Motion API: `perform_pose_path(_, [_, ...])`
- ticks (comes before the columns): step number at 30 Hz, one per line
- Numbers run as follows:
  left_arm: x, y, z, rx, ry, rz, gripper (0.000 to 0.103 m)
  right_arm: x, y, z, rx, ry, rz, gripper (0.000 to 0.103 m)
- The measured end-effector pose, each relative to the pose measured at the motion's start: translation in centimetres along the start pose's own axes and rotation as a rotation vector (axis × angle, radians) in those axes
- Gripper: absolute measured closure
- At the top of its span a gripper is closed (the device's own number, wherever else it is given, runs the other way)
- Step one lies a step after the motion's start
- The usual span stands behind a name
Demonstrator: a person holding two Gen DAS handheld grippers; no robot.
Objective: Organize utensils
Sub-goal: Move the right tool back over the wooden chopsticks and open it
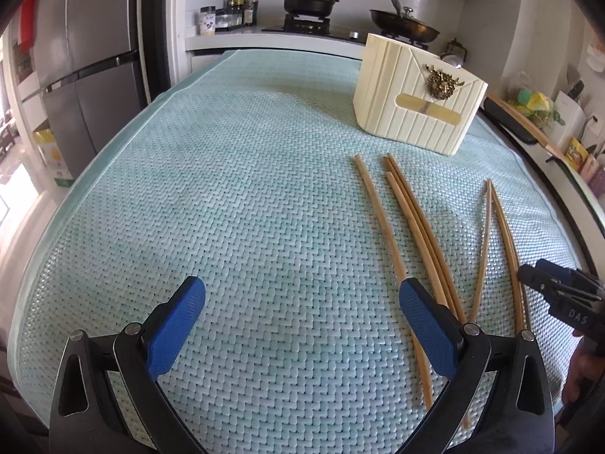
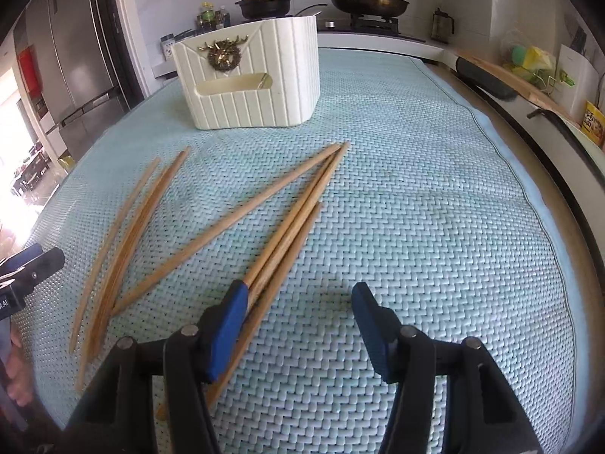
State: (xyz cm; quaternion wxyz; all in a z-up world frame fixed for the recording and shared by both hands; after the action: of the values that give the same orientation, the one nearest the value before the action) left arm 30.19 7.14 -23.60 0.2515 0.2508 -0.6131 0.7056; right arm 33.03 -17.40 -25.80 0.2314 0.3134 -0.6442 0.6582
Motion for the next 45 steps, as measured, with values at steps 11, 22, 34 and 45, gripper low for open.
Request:
perform_pose_path(11, [-0.3,0.5,0.1,0.012,0.011,-0.019,0.001,1.3,1.1,1.3,0.035,0.071,0.003,0.045])
perform_pose_path(22, [-0.7,0.8,-0.3,0.0,-0.001,-0.044,0.001,0.2,0.3,5.3,0.01,0.121,-0.016,0.047])
perform_pose_path(34, [-4.1,-3.3,2.2,-0.007,0.103,-0.098,0.001,0.1,0.3,6.0,-0.011,0.102,0.01,0.043])
perform_pose_path(45, [-9.4,-4.7,2.6,-0.119,-0.048,-0.138,0.001,0.1,0.4,6.0,-0.002,0.089,-0.017,0.042])
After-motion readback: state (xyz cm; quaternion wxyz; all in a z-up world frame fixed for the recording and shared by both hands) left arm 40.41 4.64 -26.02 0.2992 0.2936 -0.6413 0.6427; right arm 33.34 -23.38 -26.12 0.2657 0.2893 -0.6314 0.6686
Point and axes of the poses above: each gripper's, at about its wrist camera, not at the fingertips, and x roughly against the way its jaws point, z to its right, y to its underside, the point moved 8 cm from there along -x, roughly the way its jaws point, and after that the axes turned 7 degrees about z, right-handed, at the moved point
